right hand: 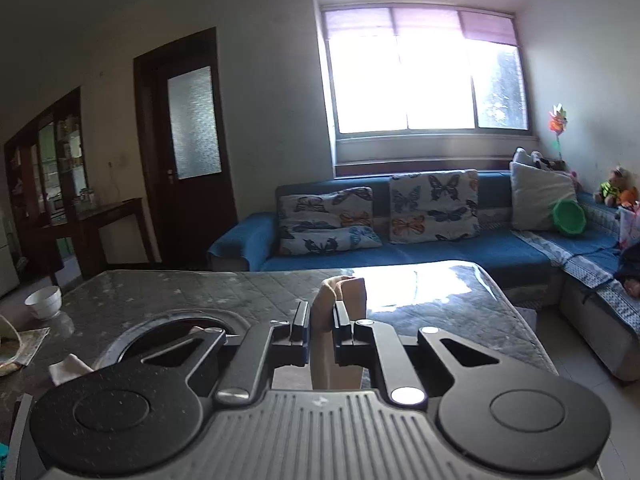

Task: Fold clothes

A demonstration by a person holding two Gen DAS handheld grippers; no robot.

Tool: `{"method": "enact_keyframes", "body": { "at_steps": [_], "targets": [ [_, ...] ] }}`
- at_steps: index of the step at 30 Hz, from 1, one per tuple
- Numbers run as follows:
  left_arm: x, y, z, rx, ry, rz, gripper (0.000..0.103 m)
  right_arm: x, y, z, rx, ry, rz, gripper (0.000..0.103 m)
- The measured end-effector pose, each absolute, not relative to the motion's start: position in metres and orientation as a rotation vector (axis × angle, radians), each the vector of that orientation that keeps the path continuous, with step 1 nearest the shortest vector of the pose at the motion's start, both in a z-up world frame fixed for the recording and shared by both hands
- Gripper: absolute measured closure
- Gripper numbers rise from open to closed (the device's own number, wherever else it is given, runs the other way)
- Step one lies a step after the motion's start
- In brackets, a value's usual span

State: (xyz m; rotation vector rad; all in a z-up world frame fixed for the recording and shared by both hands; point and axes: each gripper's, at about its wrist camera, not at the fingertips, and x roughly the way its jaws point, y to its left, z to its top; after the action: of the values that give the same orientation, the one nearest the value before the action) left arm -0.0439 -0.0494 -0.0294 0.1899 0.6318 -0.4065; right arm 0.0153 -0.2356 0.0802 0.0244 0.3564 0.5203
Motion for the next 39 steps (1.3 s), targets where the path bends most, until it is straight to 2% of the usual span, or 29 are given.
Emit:
{"method": "enact_keyframes", "body": {
  "at_steps": [11, 23, 25, 27, 34, 39],
  "targets": [
    [-0.069, 0.022, -0.011, 0.106, 0.592, -0.255, 0.043, 0.017, -0.162, 0.095, -0.020, 0.366, 0.729, 0.093],
    [-0.085, 0.088, -0.018, 0.005, 0.625, -0.087, 0.042, 0.010, -0.065, 0.017, -0.141, 0.585, 0.911, 0.093],
    [-0.085, 0.091, -0.018, -0.001, 0.627, -0.080, 0.042, 0.007, -0.056, 0.004, -0.163, 0.627, 0.935, 0.088],
    [-0.086, 0.093, -0.018, -0.005, 0.627, -0.073, 0.042, 0.004, -0.055, -0.001, -0.166, 0.651, 0.957, 0.084],
    [-0.084, 0.095, -0.011, -0.002, 0.600, -0.062, 0.042, 0.002, -0.077, -0.002, -0.231, 0.662, 0.914, 0.084],
    [-0.077, 0.092, -0.007, -0.010, 0.586, -0.069, 0.044, 0.010, -0.122, -0.031, -0.272, 0.777, 0.792, 0.084]
  ]
}}
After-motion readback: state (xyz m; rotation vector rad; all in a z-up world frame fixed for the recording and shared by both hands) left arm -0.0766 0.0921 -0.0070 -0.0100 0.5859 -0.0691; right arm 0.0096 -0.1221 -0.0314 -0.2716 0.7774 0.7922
